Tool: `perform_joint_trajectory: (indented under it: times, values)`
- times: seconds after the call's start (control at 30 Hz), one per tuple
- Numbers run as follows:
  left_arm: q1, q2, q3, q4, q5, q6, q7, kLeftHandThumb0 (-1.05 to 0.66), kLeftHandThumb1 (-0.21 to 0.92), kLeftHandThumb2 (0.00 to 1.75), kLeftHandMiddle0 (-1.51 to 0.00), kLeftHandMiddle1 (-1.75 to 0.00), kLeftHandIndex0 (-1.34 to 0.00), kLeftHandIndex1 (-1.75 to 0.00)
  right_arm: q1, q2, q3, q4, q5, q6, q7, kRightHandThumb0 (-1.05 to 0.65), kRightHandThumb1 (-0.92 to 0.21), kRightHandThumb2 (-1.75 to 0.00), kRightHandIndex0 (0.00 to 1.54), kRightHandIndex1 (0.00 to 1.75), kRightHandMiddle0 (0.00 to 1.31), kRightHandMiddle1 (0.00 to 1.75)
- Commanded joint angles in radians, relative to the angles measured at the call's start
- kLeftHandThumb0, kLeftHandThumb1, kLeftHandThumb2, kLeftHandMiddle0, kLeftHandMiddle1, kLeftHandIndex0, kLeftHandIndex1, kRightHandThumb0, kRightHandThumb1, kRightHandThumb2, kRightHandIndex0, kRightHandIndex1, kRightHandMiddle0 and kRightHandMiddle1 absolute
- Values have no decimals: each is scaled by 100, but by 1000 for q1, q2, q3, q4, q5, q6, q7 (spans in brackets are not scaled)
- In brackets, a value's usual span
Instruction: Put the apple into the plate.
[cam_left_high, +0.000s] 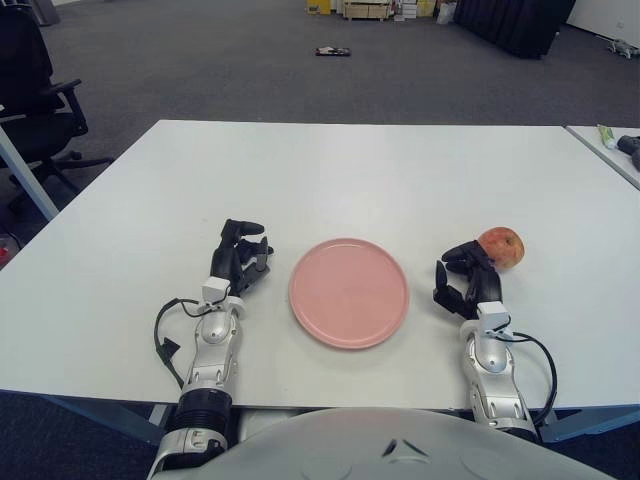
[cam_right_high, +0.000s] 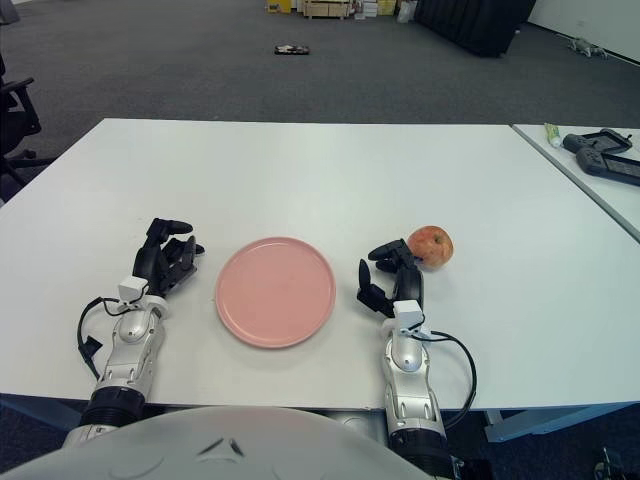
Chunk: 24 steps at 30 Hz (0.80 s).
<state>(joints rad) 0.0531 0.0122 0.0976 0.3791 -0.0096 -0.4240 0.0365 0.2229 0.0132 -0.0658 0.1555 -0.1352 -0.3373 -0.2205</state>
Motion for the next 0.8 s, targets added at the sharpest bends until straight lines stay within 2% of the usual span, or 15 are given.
perform_joint_trajectory:
  times: [0.0, 0.37, 0.47, 0.57, 0.67, 0.77]
  values:
    - [6, 0, 1, 24, -1, 12, 0, -37, 74, 79, -59, -146, -30, -175, -10, -5, -1, 7, -3, 0, 1, -40, -60, -96, 80, 175, 39, 175]
    - [6, -4, 2, 22, -3, 16, 3, -37, 73, 80, -59, -146, -31, -175, -11, -4, -3, 8, 8, -5, 6, -40, -61, -96, 78, 175, 39, 175]
    - [6, -3, 2, 21, -1, 19, 4, -37, 73, 80, -58, -146, -31, -175, -14, 3, -5, 14, -4, -23, -17, -39, -64, -91, 72, 175, 37, 175]
    - [7, -1, 1, 21, 2, 21, 5, -37, 74, 78, -57, -147, -30, -175, -16, 11, -6, 21, -21, -47, -46, -38, -71, -82, 64, 169, 32, 175]
    - [6, 1, 2, 24, 3, 18, 3, -37, 75, 77, -56, -148, -30, -175, -18, 17, -1, 26, -44, -79, -79, -36, -84, -64, 52, 154, 24, 175]
    - [5, 2, 2, 26, 3, 17, 2, -37, 75, 76, -56, -148, -29, -175, -10, 21, 14, 6, -76, -113, -102, -35, -89, -57, 32, 137, 20, 175]
